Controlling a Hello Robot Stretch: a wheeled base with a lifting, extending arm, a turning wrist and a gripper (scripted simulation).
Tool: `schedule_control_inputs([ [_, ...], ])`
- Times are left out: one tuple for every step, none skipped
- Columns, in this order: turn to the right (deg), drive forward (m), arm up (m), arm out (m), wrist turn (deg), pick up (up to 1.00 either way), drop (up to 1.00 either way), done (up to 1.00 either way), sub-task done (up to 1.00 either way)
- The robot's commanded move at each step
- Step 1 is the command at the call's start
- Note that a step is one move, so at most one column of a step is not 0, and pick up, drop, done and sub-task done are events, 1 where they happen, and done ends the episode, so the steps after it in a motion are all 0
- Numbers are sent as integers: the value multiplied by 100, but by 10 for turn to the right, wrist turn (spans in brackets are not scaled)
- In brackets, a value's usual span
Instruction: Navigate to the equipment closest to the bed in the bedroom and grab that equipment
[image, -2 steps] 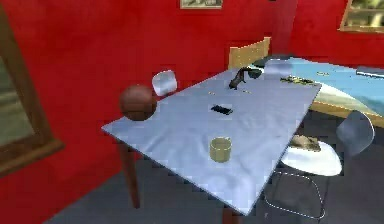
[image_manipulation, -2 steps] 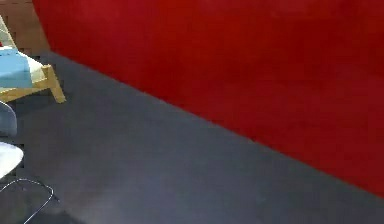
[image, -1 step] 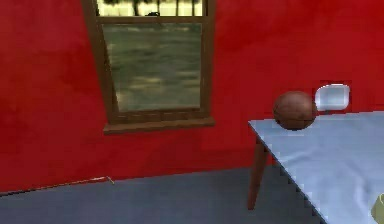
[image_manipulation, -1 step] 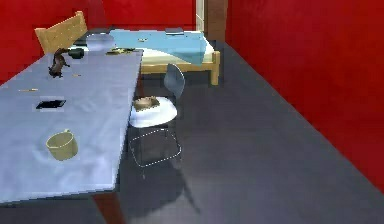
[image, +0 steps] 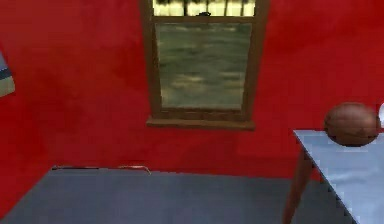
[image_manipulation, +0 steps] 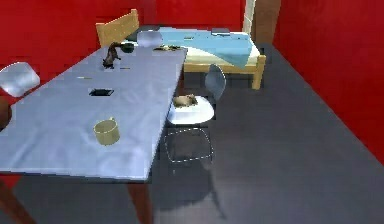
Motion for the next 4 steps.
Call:
schedule_control_inputs([
  [0, 40, 0, 0, 0, 0, 0, 0, 0],
  [-300, 0, 0, 0, 0, 0, 0, 0, 0],
  [450, 0, 0, 0, 0, 0, 0, 0, 0],
  [450, 0, 0, 0, 0, 0, 0, 0, 0],
])
